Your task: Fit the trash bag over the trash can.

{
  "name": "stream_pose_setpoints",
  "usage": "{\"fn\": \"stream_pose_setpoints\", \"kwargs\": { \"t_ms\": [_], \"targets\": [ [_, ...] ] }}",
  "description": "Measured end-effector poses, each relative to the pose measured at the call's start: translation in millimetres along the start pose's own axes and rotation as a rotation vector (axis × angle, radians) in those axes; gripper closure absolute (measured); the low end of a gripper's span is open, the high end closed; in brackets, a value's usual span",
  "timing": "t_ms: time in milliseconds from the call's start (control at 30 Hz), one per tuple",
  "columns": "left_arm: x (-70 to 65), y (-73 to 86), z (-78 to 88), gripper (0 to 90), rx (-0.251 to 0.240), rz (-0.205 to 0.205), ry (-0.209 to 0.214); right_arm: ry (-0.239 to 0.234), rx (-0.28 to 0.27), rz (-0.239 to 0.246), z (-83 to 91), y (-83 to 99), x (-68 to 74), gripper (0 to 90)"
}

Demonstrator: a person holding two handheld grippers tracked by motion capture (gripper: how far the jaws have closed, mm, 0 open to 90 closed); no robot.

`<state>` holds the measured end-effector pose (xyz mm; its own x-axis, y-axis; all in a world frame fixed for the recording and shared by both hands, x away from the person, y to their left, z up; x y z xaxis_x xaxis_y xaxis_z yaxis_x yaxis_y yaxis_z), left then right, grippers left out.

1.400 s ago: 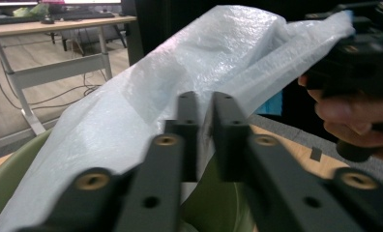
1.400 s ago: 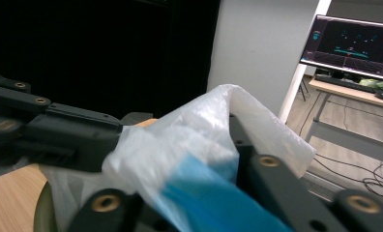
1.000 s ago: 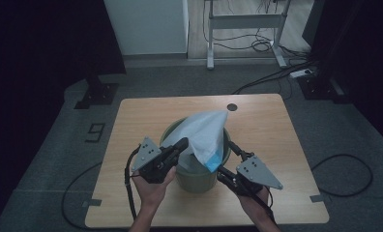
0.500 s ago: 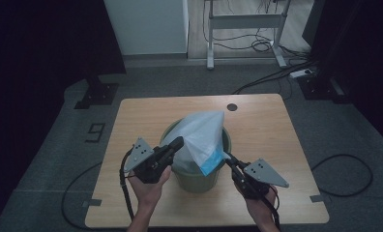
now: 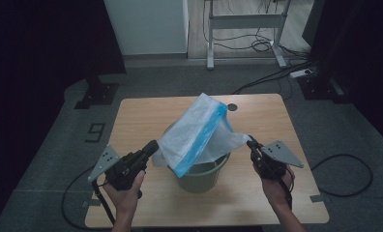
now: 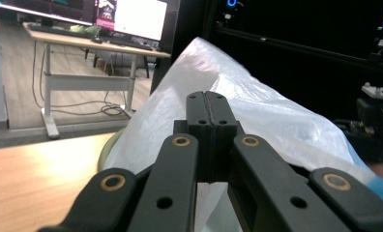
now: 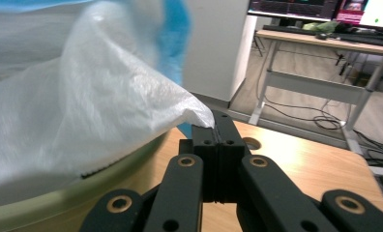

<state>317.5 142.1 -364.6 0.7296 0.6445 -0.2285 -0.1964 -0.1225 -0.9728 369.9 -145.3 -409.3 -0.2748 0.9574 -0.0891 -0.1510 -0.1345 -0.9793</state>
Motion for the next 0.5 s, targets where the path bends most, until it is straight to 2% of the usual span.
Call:
{"fn": "stream_pose_setpoints", "kwargs": {
  "t_ms": [67,200,500],
  "targets": [
    [2.9,5.7,4.3,89.9,0.002,0.011,-0.002,0.027,0.008,0.012,-4.5,2.3,-9.6,88.7],
    [8.7,16.6,10.5,89.9,0.012,0.033,-0.008,0.054,0.038,0.0,-13.9,13.1,-25.9,88.6],
    [12.2,29.9,9.9,89.9,0.018,0.067,-0.005,0.045,0.06,-0.029,-23.4,29.7,-44.1,87.0]
  ]
}}
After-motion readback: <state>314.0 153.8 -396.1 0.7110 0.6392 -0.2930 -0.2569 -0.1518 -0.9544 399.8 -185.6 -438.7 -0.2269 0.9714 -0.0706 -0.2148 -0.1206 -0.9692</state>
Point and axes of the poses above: each handheld gripper's, and its own axes: z roughly backward along the jaws, y roughly out of its underside, x roughly to its left, the point moved 10 cm from there along -z, roughly forward along the jaws, and after that the axes turned 6 degrees about y, right-handed, at the moved point
